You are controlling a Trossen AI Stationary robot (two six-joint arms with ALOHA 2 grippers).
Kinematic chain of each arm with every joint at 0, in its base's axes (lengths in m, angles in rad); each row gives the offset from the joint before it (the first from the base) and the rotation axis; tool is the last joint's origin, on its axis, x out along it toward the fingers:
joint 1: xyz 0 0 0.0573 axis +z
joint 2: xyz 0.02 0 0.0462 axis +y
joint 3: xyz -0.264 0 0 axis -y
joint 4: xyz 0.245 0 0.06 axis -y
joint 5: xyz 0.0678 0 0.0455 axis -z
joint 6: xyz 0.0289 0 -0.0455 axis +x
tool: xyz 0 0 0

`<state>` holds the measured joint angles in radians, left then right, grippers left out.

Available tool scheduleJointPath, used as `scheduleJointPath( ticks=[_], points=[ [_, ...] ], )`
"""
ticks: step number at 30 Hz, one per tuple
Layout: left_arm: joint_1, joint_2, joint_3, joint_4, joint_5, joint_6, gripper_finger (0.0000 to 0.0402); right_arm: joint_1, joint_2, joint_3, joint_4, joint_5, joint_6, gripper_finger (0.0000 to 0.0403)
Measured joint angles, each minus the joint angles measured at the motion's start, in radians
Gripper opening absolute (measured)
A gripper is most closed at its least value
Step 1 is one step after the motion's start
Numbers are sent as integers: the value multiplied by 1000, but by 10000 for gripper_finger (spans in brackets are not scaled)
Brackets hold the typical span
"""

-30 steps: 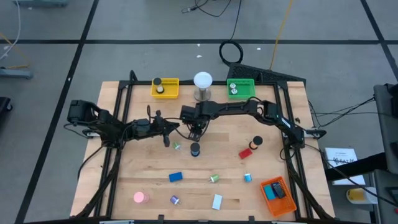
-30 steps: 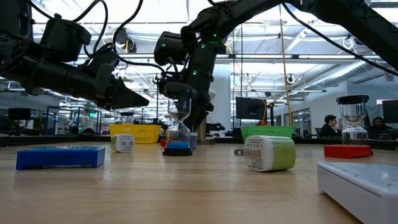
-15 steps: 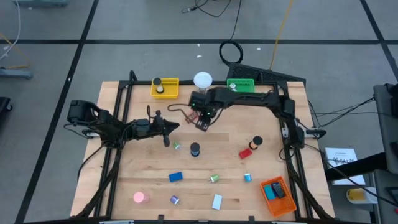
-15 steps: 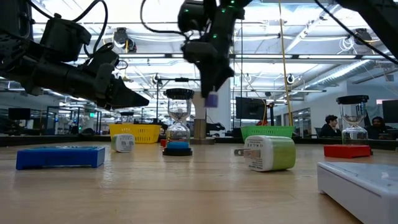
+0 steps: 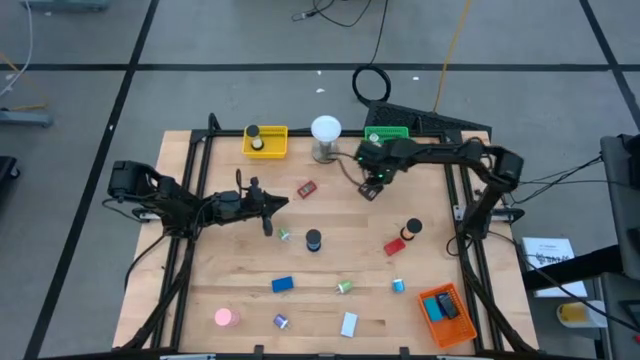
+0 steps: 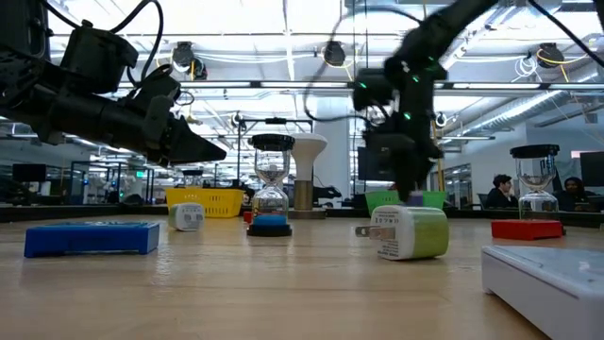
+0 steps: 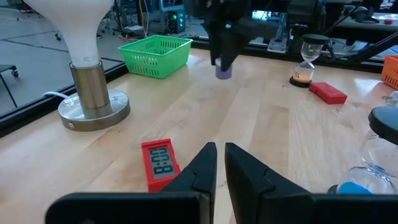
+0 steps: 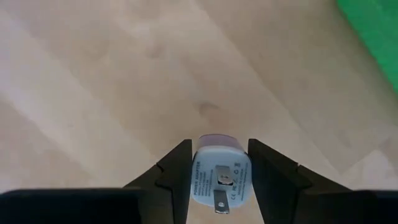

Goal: Pick & Place Office items
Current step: Put the top purple charger adapter into the green bin

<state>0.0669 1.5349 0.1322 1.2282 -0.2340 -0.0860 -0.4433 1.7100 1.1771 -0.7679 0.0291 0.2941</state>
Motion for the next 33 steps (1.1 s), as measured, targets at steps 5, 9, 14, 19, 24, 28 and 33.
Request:
scheduleJointPath(
  ticks=[5,9,14,19,24,28,33],
  points=[
    [0,0,0,0,0,0,37,-100,-52,-116,139,-5,1,126],
    [0,0,0,1,0,0,37,-176,-35,-129,158,-3,2,126],
    [0,0,0,2,0,0,37,-237,-28,-127,210,-12,-7,126],
    [0,0,0,2,0,0,37,-270,-28,-127,207,-45,-21,132],
    [0,0,0,2,0,0,37,-278,-27,-128,225,-57,-30,135],
    [0,0,0,2,0,0,37,-278,-27,-128,222,-57,-28,148],
    [0,0,0,3,0,0,37,-270,-32,-117,207,-55,-19,184]
  ],
)
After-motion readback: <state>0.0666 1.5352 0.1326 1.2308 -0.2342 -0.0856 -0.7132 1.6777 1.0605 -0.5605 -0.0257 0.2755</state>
